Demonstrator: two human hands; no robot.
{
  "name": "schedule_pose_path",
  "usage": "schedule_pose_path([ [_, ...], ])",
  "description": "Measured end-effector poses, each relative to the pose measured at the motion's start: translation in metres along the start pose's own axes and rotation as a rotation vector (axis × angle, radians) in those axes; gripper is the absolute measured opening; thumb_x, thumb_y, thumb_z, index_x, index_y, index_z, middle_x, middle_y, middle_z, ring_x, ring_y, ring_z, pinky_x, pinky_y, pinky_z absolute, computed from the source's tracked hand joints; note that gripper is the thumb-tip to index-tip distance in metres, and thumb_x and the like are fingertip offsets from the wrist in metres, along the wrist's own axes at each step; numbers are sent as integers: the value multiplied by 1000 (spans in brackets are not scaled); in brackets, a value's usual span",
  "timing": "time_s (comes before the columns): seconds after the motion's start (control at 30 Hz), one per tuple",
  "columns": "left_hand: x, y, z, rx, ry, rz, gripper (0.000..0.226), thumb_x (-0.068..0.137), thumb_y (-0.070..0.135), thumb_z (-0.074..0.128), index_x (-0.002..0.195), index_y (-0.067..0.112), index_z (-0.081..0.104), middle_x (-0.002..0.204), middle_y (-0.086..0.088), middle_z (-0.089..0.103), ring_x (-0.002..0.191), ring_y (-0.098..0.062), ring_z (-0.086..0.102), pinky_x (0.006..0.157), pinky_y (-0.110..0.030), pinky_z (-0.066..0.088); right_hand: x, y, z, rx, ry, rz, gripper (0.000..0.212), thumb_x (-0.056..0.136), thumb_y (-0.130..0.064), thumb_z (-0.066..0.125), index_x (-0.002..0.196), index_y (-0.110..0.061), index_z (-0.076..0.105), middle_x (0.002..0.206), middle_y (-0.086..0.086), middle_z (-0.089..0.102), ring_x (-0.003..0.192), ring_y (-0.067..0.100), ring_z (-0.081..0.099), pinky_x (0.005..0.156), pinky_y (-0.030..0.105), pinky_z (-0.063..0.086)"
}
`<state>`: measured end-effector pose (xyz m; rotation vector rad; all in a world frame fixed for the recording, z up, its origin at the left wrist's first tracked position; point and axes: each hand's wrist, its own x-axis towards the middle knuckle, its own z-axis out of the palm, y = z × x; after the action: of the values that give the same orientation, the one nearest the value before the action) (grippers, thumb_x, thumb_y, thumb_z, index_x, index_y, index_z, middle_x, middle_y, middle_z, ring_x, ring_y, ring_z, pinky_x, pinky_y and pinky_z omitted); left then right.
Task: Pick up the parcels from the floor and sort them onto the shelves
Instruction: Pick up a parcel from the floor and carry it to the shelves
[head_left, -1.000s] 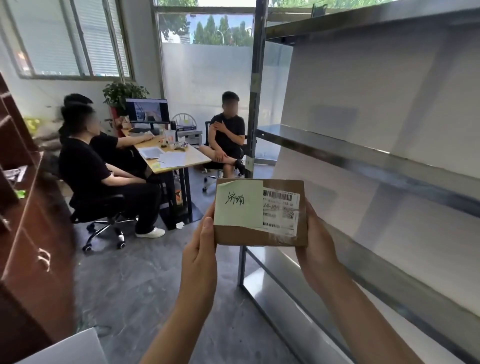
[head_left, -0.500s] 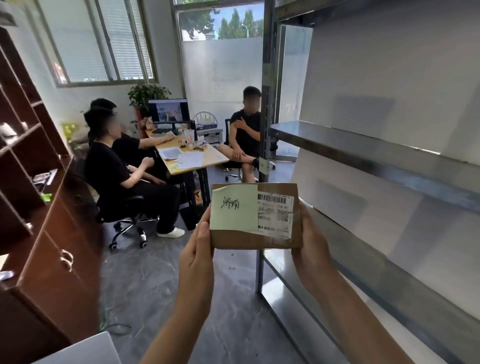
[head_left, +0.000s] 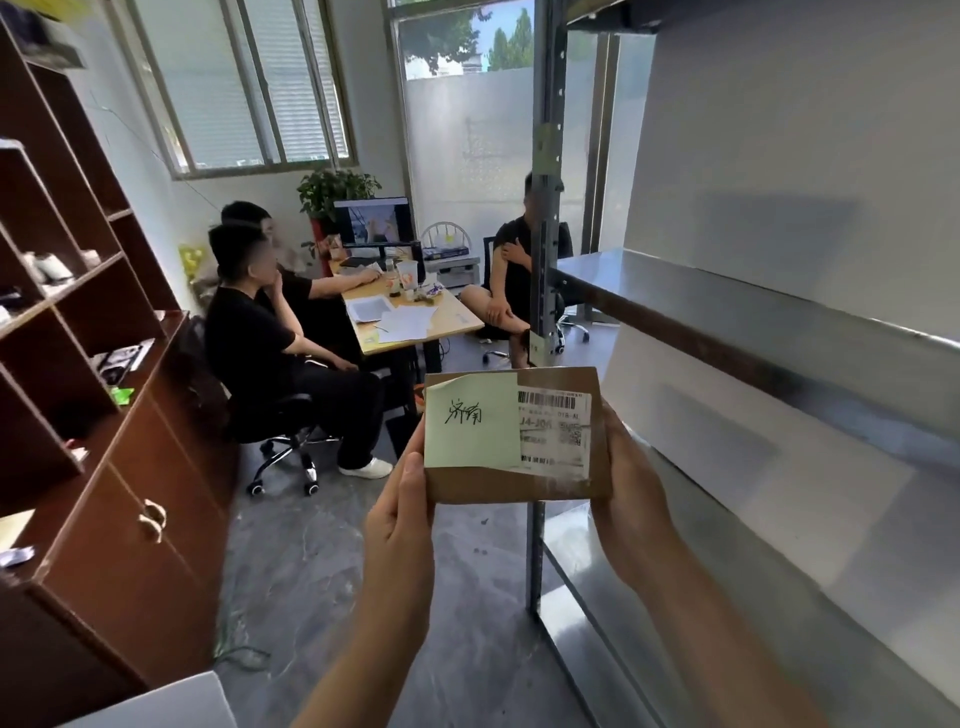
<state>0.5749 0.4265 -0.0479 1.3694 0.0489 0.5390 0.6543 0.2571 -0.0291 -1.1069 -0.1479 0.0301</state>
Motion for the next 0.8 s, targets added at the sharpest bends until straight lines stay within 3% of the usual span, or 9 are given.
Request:
schedule_pose_path([
  [0.2, 10, -24, -2, 38, 64, -44, 36, 97, 46, 43, 119, 58, 68, 135, 18, 68, 130, -2, 59, 106, -22, 50, 20, 31, -10, -33, -33, 92, 46, 108, -43, 38, 128, -16, 69, 112, 6, 79, 99, 20, 77, 67, 22, 60],
  [0.33, 24, -31, -4, 50, 76, -58, 35, 96, 49, 43, 117, 63, 67, 134, 22, 68, 131, 0, 58, 107, -26, 45, 38, 39, -8, -48, -54, 102, 47, 110, -38, 34, 138, -11, 60, 110, 4, 79, 96, 16, 77, 66, 19, 60],
  [0.57, 66, -40, -20, 59, 38, -59, 38, 99, 50, 42, 131, 53, 63, 137, 19, 66, 132, -2, 57, 111, -32, 43, 72, 51, 13, -52, -48, 64, 47, 110, -35, 33, 140, -7, 58, 100, -3, 81, 88, 10, 78, 63, 16, 59],
  [0.8, 128, -46, -67, 31, 53, -86, 35, 98, 49, 42, 120, 62, 66, 135, 21, 67, 130, 0, 58, 112, -32, 43, 116, 83, 65, -117, 9, 75, 45, 109, -40, 34, 134, -17, 65, 111, 1, 79, 101, 16, 76, 67, 18, 59],
])
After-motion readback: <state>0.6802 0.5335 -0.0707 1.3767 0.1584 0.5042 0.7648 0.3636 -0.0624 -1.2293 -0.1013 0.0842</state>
